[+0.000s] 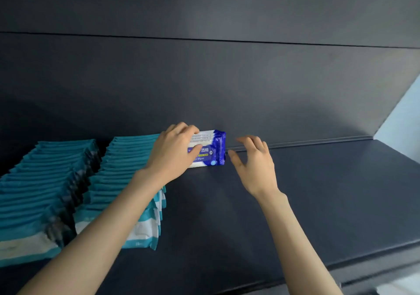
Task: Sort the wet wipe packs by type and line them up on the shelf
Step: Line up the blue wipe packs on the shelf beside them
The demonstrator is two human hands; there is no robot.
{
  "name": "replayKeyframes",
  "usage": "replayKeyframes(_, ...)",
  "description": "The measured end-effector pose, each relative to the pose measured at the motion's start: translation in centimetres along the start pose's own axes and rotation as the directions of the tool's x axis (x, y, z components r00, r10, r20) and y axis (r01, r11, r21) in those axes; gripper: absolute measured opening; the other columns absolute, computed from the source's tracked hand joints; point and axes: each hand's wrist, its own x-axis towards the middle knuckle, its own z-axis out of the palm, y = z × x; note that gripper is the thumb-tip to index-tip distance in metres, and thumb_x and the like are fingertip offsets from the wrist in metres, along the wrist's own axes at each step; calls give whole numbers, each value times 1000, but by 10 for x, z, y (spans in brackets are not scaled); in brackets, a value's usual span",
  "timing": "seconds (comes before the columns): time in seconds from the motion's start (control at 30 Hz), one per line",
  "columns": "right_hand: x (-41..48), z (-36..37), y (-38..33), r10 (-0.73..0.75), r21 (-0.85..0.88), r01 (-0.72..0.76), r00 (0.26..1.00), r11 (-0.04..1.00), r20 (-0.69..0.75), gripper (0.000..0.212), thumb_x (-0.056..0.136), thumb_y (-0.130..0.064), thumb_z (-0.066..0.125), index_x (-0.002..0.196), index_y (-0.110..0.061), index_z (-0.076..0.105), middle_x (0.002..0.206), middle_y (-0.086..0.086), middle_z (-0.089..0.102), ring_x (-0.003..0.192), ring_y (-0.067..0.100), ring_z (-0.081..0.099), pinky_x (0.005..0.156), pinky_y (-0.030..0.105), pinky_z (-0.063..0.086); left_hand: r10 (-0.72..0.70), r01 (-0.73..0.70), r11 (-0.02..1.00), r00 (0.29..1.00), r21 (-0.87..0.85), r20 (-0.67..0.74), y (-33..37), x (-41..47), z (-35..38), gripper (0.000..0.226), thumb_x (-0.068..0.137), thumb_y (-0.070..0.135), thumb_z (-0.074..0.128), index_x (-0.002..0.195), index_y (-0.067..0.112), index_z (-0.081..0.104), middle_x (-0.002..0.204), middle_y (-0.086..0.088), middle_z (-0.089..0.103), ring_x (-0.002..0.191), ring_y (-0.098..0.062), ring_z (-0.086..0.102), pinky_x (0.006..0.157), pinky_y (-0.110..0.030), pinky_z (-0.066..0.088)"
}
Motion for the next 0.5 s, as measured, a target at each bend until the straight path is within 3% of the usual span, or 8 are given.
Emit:
replayKeyframes(0.17,-52,-36,5,32,-23,-35,994,999,-103,35,93,-30,58,124,-13,58,130,1,56,116,23,47,87,33,45,121,-137,982,984,-130,-127,37,-37,2,32,84,28,62,110,9,64,102,-5,65,94,-28,59,80,-37,46)
replayKeyframes(0.3,-110,-63,16,91,-77,-105,982,991,-165,34,92,-30,60,123,-14,59,131,2,57,118,22,49,89,28,41,179,-201,951,977,-236,-112,72,-71,14,44,85,37,48,118,11,61,110,-3,64,102,-18,53,89,-33,42)
replayKeyframes(0.5,-223,-104,40,238,-167,-265,957,950,-163,36,93,-34,56,125,-16,58,131,2,57,120,22,49,97,33,42,333,-320,886,943,-335,-21,139,-145,39,44,88,34,47,123,10,59,120,-3,62,114,-19,52,96,-30,34)
